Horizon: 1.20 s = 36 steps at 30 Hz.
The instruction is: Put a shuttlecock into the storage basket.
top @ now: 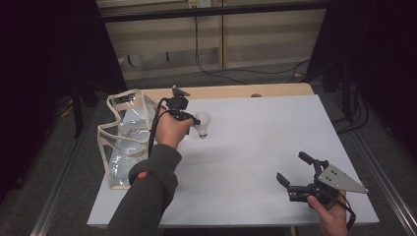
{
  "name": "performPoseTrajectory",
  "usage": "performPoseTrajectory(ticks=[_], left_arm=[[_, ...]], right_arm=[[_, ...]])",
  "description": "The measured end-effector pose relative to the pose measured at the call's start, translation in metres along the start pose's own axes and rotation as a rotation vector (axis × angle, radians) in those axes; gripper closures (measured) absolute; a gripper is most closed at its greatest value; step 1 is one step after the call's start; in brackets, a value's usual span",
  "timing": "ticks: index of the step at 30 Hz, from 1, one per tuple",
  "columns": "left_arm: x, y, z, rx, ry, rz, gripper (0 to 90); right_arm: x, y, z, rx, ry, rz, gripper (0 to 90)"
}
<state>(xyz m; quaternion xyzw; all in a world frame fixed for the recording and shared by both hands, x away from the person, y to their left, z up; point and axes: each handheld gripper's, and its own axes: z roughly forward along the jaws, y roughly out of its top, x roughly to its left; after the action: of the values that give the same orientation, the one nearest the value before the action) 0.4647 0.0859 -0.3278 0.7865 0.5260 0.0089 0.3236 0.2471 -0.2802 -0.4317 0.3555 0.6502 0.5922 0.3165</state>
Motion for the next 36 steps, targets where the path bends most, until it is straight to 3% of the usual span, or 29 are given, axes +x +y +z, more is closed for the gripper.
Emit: performPoseTrajectory(ticks=[36], left_arm=[[-0.003,0.012,-0.030,-0.011,0.013,-0.002,89.6]], right_arm=[[0.000,0.000,-0.001,-0.002,-0.004,0.002,1.7]])
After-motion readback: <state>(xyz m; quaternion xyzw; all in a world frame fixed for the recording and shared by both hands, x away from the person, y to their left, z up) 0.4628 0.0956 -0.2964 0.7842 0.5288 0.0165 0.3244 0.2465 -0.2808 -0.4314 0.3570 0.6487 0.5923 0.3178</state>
